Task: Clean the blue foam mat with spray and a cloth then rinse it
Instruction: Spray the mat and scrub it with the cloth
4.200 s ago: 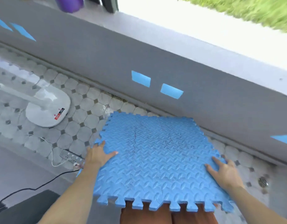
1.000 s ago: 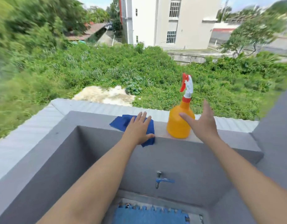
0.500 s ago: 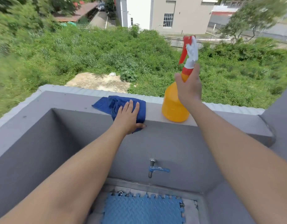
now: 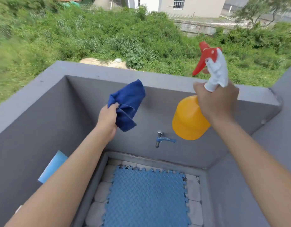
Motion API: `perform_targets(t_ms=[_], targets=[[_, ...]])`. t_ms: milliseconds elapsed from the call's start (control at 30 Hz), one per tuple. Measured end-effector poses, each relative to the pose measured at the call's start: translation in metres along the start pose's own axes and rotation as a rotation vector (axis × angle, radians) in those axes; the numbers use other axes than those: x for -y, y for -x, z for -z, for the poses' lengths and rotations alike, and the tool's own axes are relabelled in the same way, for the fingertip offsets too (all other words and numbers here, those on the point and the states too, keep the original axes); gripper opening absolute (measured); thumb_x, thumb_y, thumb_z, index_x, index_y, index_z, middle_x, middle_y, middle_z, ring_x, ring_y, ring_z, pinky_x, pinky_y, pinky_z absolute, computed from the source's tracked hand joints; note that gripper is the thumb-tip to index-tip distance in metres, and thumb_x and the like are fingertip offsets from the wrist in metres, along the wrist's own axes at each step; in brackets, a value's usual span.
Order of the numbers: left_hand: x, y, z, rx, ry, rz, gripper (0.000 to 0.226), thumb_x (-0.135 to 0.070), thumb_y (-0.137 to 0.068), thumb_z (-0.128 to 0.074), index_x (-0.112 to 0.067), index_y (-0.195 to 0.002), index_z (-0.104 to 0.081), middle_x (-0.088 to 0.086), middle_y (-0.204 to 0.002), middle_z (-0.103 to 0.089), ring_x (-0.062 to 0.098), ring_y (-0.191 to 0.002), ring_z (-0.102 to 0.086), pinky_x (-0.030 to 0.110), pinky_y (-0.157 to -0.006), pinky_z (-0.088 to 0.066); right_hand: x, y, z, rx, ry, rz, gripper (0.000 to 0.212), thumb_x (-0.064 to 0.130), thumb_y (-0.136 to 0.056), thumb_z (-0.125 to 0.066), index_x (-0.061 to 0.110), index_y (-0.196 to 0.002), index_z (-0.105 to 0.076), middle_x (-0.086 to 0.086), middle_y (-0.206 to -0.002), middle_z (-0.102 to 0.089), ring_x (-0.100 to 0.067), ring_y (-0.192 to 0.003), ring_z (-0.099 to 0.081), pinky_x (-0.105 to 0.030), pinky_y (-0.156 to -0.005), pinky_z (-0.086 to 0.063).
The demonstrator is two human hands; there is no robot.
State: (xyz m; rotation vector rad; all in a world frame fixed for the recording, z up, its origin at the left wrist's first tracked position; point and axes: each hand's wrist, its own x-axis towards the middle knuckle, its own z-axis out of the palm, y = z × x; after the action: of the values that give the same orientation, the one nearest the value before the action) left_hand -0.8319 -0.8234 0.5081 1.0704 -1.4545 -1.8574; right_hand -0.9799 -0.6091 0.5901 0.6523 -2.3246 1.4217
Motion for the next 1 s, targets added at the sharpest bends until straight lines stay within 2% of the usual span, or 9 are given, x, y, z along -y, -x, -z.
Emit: perform_targets(t_ms=[133, 200, 333, 467, 533, 667, 767, 867, 1000], targets=[[0.095, 0.017, 0.058, -0.022, 0.100, 0.122, 0.022, -0.013, -0.094, -0.046, -0.005, -0.110, -0.059, 0.011, -0.103, -0.069, 0.025, -0.098, -0.066, 0.038, -0.085, -0.053, -0.066, 0.100, -0.013, 0.146, -0.279, -0.201, 0.042, 0.012, -0.078, -0.070, 0.042, -0.103, -0.056, -0.008, -0.110, -0.063, -0.019, -0.087, -0.071, -0.031, -0.073, -0.057], [0.154, 0.019, 0.085, -0.009, 0.005, 0.145, 0.028, -0.011, -0.094, -0.042, 0.002, -0.114, -0.056, 0.015, -0.101, -0.071, 0.027, -0.099, -0.066, 0.040, -0.089, -0.051, -0.115, 0.153, -0.030, 0.305, -0.327, -0.339, 0.048, 0.003, -0.083, -0.069, 0.029, -0.122, -0.059, 0.005, -0.088, -0.070, -0.014, -0.066, -0.073, -0.025, -0.055, -0.055], [0.280, 0.024, 0.136, 0.044, -0.293, 0.139, 0.020, -0.007, -0.092, -0.037, -0.011, -0.094, -0.055, 0.007, -0.082, -0.075, 0.025, -0.086, -0.065, 0.036, -0.080, -0.047, -0.217, 0.268, -0.069, 0.459, -0.280, -0.504, 0.019, 0.015, -0.093, -0.063, 0.025, -0.110, -0.065, 0.006, -0.077, -0.072, -0.016, -0.038, -0.061, -0.027, -0.041, -0.047], [0.417, 0.028, 0.179, 0.138, -0.511, 0.090, 0.039, -0.004, -0.094, -0.030, -0.024, -0.114, -0.056, -0.006, -0.081, -0.073, 0.010, -0.073, -0.065, 0.015, -0.051, -0.045, -0.306, 0.377, -0.121, 0.571, -0.115, -0.569, 0.015, 0.025, -0.094, -0.063, 0.030, -0.080, -0.066, -0.021, -0.095, -0.071, -0.022, -0.037, -0.059, -0.044, -0.053, -0.054], [0.495, 0.025, 0.199, 0.274, -0.570, 0.024, 0.050, -0.009, -0.095, -0.027, -0.036, -0.128, -0.052, -0.010, -0.106, -0.070, 0.013, -0.077, -0.054, 0.014, -0.043, -0.039, -0.342, 0.418, -0.146, 0.598, -0.046, -0.609, 0.013, 0.028, -0.094, -0.062, 0.020, -0.085, -0.067, -0.022, -0.094, -0.070, -0.023, -0.039, -0.062, -0.048, -0.056, -0.055], [0.641, 0.024, 0.237, 0.193, -0.819, -0.080, 0.054, -0.006, -0.089, -0.039, -0.045, -0.125, -0.045, 0.013, -0.108, -0.068, 0.018, -0.074, -0.061, 0.019, -0.067, -0.046, -0.406, 0.479, -0.195, 0.678, 0.096, -0.587, 0.024, 0.030, -0.097, -0.057, 0.015, -0.078, -0.060, -0.027, -0.084, -0.064, -0.016, -0.039, -0.064, -0.029, -0.045, -0.046], [0.729, 0.045, 0.247, 0.423, -1.259, -0.183, 0.064, -0.013, -0.085, -0.038, -0.016, -0.148, -0.025, -0.006, -0.155, -0.012, 0.027, -0.144, -0.020, 0.017, -0.112, -0.006, -0.435, 0.507, -0.224, 0.735, 0.119, -0.568, 0.024, 0.030, -0.098, -0.055, 0.017, -0.077, -0.056, -0.027, -0.081, -0.063, -0.018, -0.041, -0.065, -0.025, -0.043, -0.045], [0.775, 0.058, 0.256, 0.557, -1.572, -0.330, 0.088, -0.037, -0.064, -0.044, -0.013, -0.147, -0.029, 0.002, -0.158, -0.011, 0.026, -0.144, -0.010, 0.038, -0.113, -0.007, -0.444, 0.518, -0.234, 0.759, 0.143, -0.530, 0.029, 0.030, -0.098, -0.054, 0.012, -0.075, -0.056, -0.022, -0.065, -0.056, -0.018, -0.040, -0.065, -0.026, -0.045, -0.045], [0.788, 0.059, 0.260, 0.483, -1.615, -0.453, 0.080, -0.041, -0.082, -0.042, -0.013, -0.152, -0.016, 0.006, -0.159, -0.015, 0.024, -0.146, -0.005, 0.043, -0.111, -0.009, -0.440, 0.518, -0.230, 0.729, 0.165, -0.544, 0.033, 0.033, -0.097, -0.053, 0.014, -0.069, -0.052, -0.011, -0.056, -0.053, -0.018, -0.041, -0.066, -0.038, -0.060, -0.052]])
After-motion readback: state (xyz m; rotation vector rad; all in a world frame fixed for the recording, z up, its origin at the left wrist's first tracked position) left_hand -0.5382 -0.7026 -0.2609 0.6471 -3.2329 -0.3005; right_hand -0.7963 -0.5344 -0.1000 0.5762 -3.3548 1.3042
